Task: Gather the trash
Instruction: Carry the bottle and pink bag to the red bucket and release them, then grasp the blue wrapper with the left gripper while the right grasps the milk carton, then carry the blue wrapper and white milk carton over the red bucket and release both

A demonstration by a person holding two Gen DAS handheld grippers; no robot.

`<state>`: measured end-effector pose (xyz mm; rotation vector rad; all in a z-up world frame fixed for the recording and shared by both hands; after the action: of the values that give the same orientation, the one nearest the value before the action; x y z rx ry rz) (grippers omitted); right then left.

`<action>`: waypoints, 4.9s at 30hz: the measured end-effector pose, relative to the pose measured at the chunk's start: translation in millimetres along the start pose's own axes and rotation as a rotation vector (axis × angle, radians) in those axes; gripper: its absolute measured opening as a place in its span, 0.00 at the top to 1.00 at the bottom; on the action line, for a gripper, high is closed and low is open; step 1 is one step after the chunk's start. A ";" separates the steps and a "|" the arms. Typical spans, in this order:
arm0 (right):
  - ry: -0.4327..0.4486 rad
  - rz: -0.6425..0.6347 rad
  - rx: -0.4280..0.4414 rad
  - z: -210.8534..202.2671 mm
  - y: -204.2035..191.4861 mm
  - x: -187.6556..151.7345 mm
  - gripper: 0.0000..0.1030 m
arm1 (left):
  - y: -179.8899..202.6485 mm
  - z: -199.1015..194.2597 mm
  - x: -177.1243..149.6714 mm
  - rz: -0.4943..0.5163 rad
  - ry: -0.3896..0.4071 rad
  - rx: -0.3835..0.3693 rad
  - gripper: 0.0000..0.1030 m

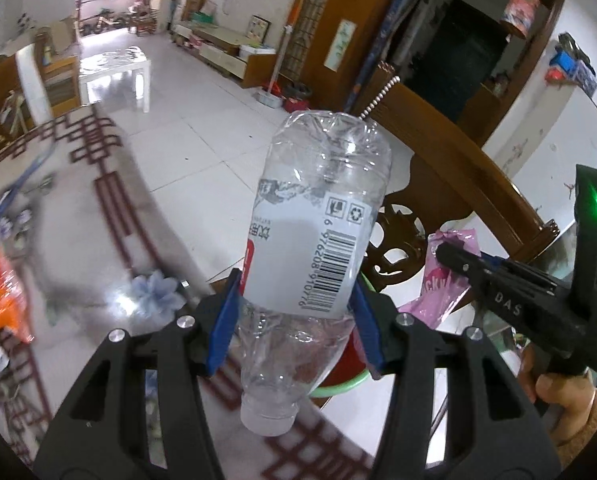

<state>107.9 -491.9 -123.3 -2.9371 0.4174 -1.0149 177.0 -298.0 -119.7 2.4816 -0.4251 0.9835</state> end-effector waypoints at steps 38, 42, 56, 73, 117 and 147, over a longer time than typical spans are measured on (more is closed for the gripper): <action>-0.032 -0.060 0.131 -27.7 -69.3 -30.6 0.32 | -59.5 -104.3 -31.7 -0.076 0.117 0.161 0.21; -0.084 -0.111 0.202 -24.1 -103.1 -49.4 0.32 | -96.8 -150.2 -59.6 -0.126 0.132 0.306 0.21; -0.171 -0.273 0.358 -34.5 -226.2 -95.0 0.28 | -272.7 -313.0 -210.8 -0.435 0.057 0.771 0.19; -0.240 -0.485 0.474 -81.5 -380.0 -161.8 0.22 | -374.3 -314.5 -316.8 -0.633 -0.162 0.730 0.17; -0.388 -1.391 0.740 -102.0 -586.8 -252.8 0.45 | -392.6 -383.8 -317.7 -0.748 0.105 0.608 0.69; -0.254 -0.235 0.671 -101.1 -325.3 -138.4 0.51 | -248.0 -301.7 -177.0 -0.419 0.163 0.487 0.69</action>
<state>22.4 -135.2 -97.2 -2.4694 -0.2408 -0.6098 -12.4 86.7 -116.8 2.7039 0.4237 1.1976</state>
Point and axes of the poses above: each gripper's, at about its wrist camera, not at the fingertips, and z roughly the way its jaws point, y to its right, x to its top, the point moved 1 cm from there along z, roughly the way its jaws point, and after that the axes turned 7 degrees about y, right-handed, at the moved point
